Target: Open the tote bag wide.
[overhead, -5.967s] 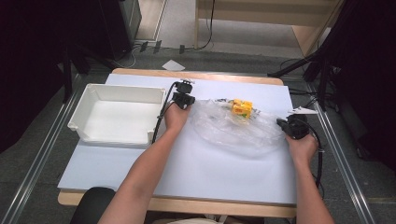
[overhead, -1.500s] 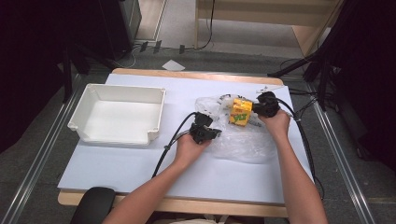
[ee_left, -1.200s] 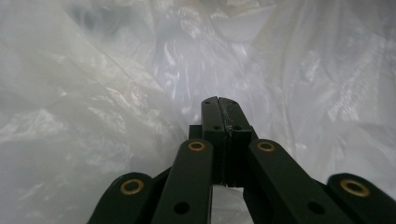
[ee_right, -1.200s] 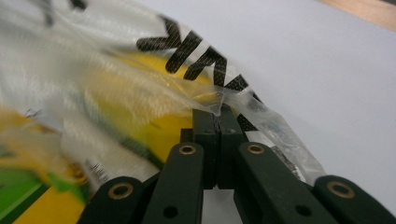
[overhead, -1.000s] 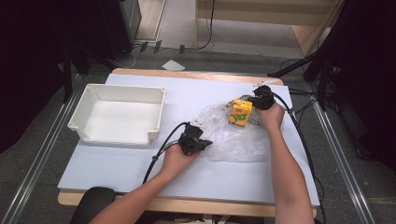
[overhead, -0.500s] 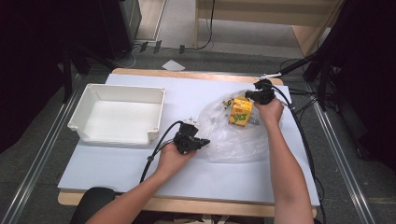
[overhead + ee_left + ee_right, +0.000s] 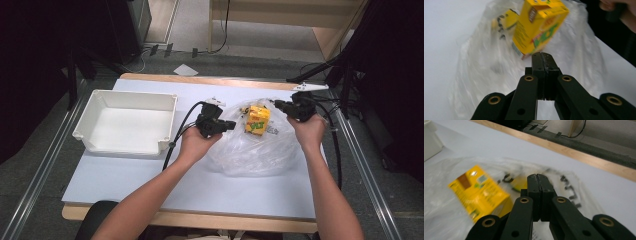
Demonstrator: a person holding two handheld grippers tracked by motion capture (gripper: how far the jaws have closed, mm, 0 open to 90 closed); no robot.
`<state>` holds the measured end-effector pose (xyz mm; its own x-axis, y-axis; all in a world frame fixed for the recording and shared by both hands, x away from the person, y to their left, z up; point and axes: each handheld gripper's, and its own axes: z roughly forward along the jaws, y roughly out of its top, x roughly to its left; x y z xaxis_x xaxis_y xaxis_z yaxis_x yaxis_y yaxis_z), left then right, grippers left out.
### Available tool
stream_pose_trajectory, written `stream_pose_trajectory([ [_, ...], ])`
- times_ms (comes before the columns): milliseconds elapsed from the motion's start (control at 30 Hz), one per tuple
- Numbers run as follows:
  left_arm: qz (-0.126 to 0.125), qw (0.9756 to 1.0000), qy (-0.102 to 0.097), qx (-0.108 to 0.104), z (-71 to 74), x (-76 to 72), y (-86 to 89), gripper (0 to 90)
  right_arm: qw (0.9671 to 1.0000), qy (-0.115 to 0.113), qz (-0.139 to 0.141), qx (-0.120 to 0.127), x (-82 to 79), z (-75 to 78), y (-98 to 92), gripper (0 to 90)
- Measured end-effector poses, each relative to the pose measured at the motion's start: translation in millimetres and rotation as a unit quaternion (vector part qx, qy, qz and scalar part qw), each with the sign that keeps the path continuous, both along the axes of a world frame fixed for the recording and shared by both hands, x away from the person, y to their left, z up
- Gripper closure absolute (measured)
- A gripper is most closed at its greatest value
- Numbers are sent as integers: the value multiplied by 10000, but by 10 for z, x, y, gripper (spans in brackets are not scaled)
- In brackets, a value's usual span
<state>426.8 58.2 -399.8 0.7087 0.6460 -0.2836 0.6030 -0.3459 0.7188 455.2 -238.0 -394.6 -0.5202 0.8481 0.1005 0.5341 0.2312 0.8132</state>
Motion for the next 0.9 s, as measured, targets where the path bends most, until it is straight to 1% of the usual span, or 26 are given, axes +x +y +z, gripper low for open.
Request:
stream_pose_trajectory([
  [33,50,10000,19,27,-32,61,-34,900,10000,48,47,24,-90,-50,-3,900],
  [100,104,9999,68,113,-97,160,-90,900,9999,81,88,-27,-231,-146,-10,900],
  [167,165,9996,159,151,-192,254,-140,900,9998,140,118,-49,-352,-238,-24,900],
  [233,179,9995,240,132,-275,314,-176,900,9997,181,153,-57,-452,-321,-35,900],
  [300,241,9992,186,272,-343,368,-208,900,9995,204,194,-111,-521,-409,-35,900],
  [333,295,9987,180,365,-381,426,-221,900,9994,240,218,-139,-555,-461,-37,900],
  [367,360,9984,163,399,-407,479,-223,900,9992,274,245,-184,-598,-525,-40,900],
  [400,441,9983,153,362,-428,517,-224,900,9990,300,247,-222,-634,-573,-47,900],
  [433,558,9980,196,237,-455,576,-206,900,9989,331,252,-203,-664,-605,-55,900],
  [467,655,9975,180,190,-481,614,-198,900,9988,340,270,-214,-719,-656,-67,900],
  [500,672,9973,206,229,-498,644,-196,900,9987,363,273,-252,-764,-688,-78,900],
  [567,715,9961,177,486,-553,728,-207,900,9981,398,329,-321,-843,-744,-112,900],
  [633,805,9949,64,610,-586,792,-201,900,9976,415,343,-431,-912,-797,-146,900],
  [667,885,9936,57,700,-603,842,-185,900,9975,436,351,-439,-933,-817,-157,900],
  [700,936,9929,49,735,-620,878,-166,900,9969,469,385,-491,-955,-852,-177,900],
  [767,1049,9906,77,874,-651,933,-125,900,9963,570,385,-519,-985,-878,-211,900],
  [800,1087,9898,100,915,-663,951,-100,900,9964,564,364,-519,-1006,-878,-231,900],
  [833,1137,9894,100,900,-661,960,-71,900,9964,537,368,-548,-1026,-881,-253,900],
  [867,1173,9886,78,943,-654,966,-46,900,9967,501,369,-520,-1052,-891,-274,900],
  [900,1197,9882,98,951,-649,972,-20,900,9971,467,364,-470,-1078,-903,-302,900],
])
